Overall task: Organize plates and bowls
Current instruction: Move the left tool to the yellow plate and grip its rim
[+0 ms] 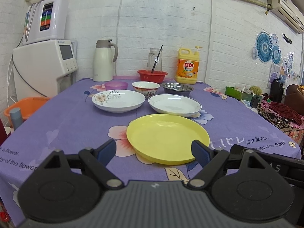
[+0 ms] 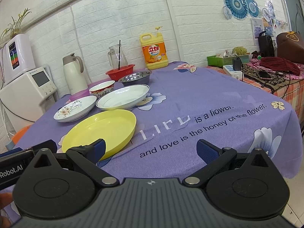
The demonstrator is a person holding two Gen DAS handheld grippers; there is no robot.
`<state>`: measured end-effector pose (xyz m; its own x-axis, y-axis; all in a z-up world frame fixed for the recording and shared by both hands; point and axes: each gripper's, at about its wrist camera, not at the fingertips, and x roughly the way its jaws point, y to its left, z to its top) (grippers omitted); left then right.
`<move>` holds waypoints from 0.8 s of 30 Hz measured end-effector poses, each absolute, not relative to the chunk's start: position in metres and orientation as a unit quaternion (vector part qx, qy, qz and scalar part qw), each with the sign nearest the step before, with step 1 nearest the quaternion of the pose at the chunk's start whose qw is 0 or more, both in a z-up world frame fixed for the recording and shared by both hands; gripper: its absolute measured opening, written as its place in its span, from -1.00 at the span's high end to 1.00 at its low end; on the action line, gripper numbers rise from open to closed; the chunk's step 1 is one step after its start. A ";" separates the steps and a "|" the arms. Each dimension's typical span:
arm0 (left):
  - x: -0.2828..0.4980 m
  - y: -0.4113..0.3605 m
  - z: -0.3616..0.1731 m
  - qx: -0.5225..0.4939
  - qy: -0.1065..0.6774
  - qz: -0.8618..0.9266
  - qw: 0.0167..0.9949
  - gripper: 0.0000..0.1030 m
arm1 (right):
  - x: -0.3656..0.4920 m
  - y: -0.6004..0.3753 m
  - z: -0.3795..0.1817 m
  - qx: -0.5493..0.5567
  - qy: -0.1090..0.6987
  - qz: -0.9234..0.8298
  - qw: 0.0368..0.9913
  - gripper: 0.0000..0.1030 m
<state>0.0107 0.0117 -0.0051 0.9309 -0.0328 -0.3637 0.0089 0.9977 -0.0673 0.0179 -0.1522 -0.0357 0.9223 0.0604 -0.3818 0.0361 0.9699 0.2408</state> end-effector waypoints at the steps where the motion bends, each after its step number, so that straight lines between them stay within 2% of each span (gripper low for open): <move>1: 0.012 0.016 -0.005 -0.036 0.185 -0.005 0.982 -0.65 | 0.020 -0.152 -0.036 0.124 0.198 0.005 0.972 -1.00; 9: 0.035 0.048 -0.012 -0.080 0.205 0.019 0.975 -0.65 | 0.045 -0.145 -0.045 0.117 0.231 0.011 0.966 -1.00; 24: 0.114 0.054 -0.007 -0.073 0.268 0.006 0.961 -0.65 | 0.101 -0.125 -0.033 0.050 0.262 0.027 0.963 -1.00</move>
